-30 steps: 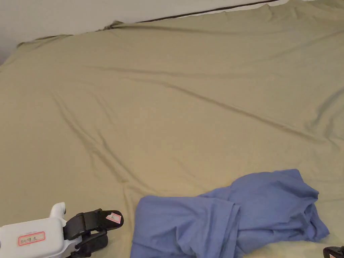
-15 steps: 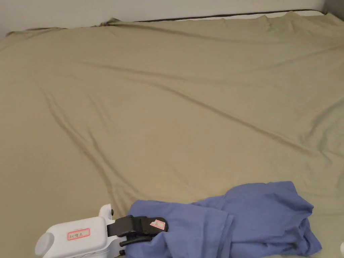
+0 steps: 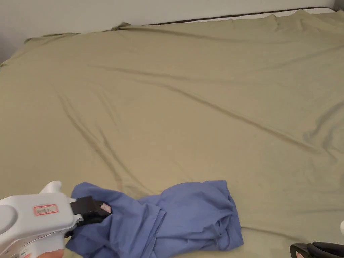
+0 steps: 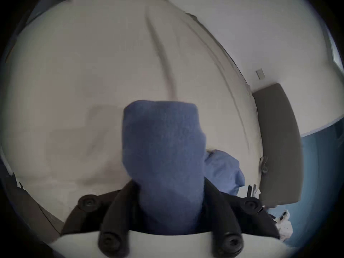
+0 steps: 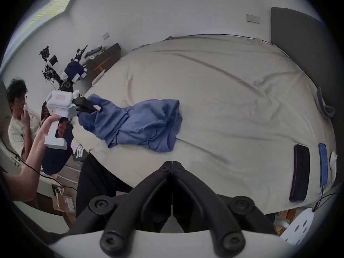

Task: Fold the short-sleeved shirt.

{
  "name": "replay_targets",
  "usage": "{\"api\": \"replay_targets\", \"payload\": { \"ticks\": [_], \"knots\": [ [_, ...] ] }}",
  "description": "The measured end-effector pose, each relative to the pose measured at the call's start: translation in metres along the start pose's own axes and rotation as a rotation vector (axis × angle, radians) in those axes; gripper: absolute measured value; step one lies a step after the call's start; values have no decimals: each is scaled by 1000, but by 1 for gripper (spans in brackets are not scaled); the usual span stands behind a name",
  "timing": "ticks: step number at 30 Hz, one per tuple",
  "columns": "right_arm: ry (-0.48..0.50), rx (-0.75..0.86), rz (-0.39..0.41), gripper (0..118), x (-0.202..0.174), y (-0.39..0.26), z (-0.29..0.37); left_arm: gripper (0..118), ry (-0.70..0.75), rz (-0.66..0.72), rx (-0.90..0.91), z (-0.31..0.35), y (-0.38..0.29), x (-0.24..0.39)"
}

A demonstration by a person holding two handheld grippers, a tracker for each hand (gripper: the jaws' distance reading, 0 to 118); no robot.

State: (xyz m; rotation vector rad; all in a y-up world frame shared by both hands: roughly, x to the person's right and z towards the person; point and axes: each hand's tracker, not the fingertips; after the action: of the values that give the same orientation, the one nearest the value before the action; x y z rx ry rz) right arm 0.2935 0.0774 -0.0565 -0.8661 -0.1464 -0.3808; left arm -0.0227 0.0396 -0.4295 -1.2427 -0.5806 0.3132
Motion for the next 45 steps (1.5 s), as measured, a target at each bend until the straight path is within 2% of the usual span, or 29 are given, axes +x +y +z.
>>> {"api": "replay_targets", "payload": {
  "ticks": [1,2,7,10,12,13,15,16,18,19,20,21,22,23,24,25,27,28,30,33,35,38,41,45],
  "knots": [
    [5,6,-3,2,2,-1,2,19,-682,352,-194,-14,-19,63],
    [10,13,-5,2,5,-3,4,19,-656,301,-177,-24,-25,85],
    [-1,50,-61,2,29,-18,23,19,-863,172,-348,-109,-45,174],
    [-32,63,-102,2,44,-28,36,25,-912,155,-454,-144,-55,189],
    [-46,71,-121,2,52,-34,44,68,-1018,232,-486,-136,-48,182],
    [-51,75,-129,2,55,-37,47,78,-1069,284,-497,-122,-40,177],
    [-55,80,-146,2,62,-41,51,79,-1020,303,-470,-93,-32,168],
    [-56,81,-154,2,64,-41,52,79,-959,268,-390,-74,-30,166],
    [-61,76,-159,2,67,-42,51,79,-818,127,-269,-45,-32,165],
    [-70,71,-154,2,66,-43,50,78,-700,35,-170,-34,-40,166],
    [-75,67,-153,2,66,-43,49,64,-608,-53,-82,-28,-52,173],
    [-77,62,-154,2,66,-44,48,26,-519,-173,-1,-27,-66,181],
    [-76,60,-155,2,66,-45,48,0,-457,-317,25,-38,-78,193],
    [-72,57,-157,2,65,-45,47,0,-408,-348,23,-54,-87,201],
    [-67,54,-158,2,64,-46,47,0,-445,-328,-14,-70,-94,211],
    [-66,51,-160,2,64,-48,47,0,164,-707,-129,-82,-87,195],
    [-72,41,-164,2,63,-52,48,0,9,-722,-231,-130,-113,222],
    [-77,37,-165,2,63,-53,49,0,15,-739,-263,-146,-123,231],
    [-95,30,-180,2,65,-56,50,0,190,-878,-274,-184,-147,253],
    [-100,25,-199,2,68,-59,50,0,235,-1002,-242,-187,-165,278],
    [-101,21,-200,2,68,-58,48,0,140,-1043,-243,-174,-162,286],
    [-91,22,-188,2,67,-47,43,0,-54,-917,-297,-133,-144,284],
    [-63,41,-121,2,56,-23,34,0,-229,-774,-293,-78,-118,255],
    [37,74,21,2,19,30,5,0,-246,-635,-161,3,-84,184]
  ]
}}
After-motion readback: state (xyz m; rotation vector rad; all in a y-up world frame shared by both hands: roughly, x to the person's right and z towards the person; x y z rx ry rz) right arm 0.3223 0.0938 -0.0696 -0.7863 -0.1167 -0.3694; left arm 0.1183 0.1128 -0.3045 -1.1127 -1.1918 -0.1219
